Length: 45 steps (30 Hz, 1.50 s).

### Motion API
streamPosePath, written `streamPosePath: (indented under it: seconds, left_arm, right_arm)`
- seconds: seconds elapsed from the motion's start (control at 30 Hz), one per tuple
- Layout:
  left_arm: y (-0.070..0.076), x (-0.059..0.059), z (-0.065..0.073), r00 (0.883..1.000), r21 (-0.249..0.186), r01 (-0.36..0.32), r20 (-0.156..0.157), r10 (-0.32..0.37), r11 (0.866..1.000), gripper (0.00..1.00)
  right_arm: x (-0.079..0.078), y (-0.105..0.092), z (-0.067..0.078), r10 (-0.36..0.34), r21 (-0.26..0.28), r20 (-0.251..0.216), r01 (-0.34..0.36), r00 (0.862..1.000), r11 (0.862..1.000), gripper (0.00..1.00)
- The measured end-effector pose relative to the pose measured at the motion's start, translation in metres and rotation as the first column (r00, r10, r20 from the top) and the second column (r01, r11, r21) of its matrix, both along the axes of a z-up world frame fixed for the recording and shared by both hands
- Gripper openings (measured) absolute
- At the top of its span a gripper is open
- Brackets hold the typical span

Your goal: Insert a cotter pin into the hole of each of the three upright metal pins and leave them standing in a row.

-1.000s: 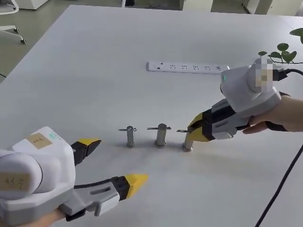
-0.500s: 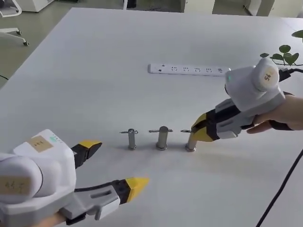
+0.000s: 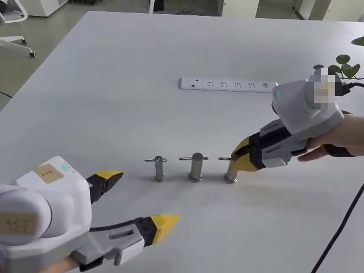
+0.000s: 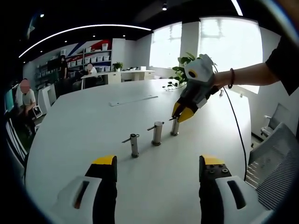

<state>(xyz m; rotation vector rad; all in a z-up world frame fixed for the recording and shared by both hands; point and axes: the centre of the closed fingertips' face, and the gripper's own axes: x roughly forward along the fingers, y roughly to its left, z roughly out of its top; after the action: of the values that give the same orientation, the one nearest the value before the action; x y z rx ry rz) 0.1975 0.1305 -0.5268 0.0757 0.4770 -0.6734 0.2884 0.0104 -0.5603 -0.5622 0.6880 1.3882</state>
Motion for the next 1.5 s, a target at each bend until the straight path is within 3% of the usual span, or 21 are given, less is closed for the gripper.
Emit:
streamPosePath:
  seconds: [0.23,0.4,0.53,0.67,0.8,0.93,1.0,1.17,1.3,1.4,1.47,1.5]
  left_arm:
    - [0.001,0.001,0.001,1.0,0.003,-0.002,0.004,0.002,1.0,0.72]
    - [0.003,0.002,0.001,1.0,0.005,-0.007,0.003,0.007,1.0,0.72]
    - [0.005,0.003,0.002,1.0,0.01,-0.011,0.005,0.011,1.0,0.71]
    - [0.01,0.007,0.005,1.0,0.006,-0.029,0.006,0.029,1.0,0.71]
    - [0.014,0.01,0.006,0.999,-0.004,-0.044,-0.003,0.044,0.999,0.71]
    - [0.017,0.012,0.006,0.998,0.01,-0.058,-0.009,0.058,0.998,0.71]
    - [0.017,0.013,0.008,0.998,0.003,-0.061,-0.007,0.061,0.998,0.71]
    - [0.019,0.013,0.011,0.998,0.026,-0.067,-0.015,0.067,0.997,0.69]
    - [0.021,0.012,0.014,0.997,0.03,-0.076,-0.021,0.076,0.997,0.69]
    - [0.021,0.011,0.016,0.996,0.023,-0.082,-0.021,0.082,0.996,0.7]
    - [0.02,0.01,0.018,0.996,0.014,-0.083,-0.023,0.084,0.996,0.73]
    - [0.019,0.009,0.018,0.996,0.01,-0.086,-0.028,0.086,0.996,0.74]
  right_arm:
    - [-0.001,0.001,0.001,-0.023,0.02,-0.013,0.023,1.0,1.0,0.1]
    - [-0.001,0.004,0.004,-0.032,0.039,-0.003,0.032,0.999,0.999,0.17]
    - [0.003,0.005,0.011,-0.095,0.078,0.004,0.094,0.995,0.992,0.23]
    - [0.007,0.005,0.023,-0.195,0.146,-0.01,0.195,0.981,0.97,0.29]
    - [-0.002,0.002,0.029,-0.253,0.151,-0.023,0.253,0.967,0.956,0.39]
    - [-0.011,0.0,0.036,-0.29,0.168,0.014,0.284,0.957,0.944,0.38]
    - [-0.016,0.0,0.039,-0.328,0.175,-0.004,0.324,0.945,0.93,0.42]
    - [-0.029,-0.004,0.041,-0.371,0.161,-0.001,0.366,0.929,0.917,0.49]
    - [-0.038,-0.008,0.039,-0.428,0.162,-0.006,0.423,0.904,0.892,0.58]
    - [-0.049,-0.008,0.035,-0.446,0.159,-0.026,0.444,0.895,0.882,0.62]
    - [-0.054,-0.01,0.034,-0.473,0.159,-0.045,0.473,0.88,0.866,0.65]
    - [-0.055,-0.01,0.036,-0.494,0.175,-0.069,0.498,0.867,0.849,0.67]
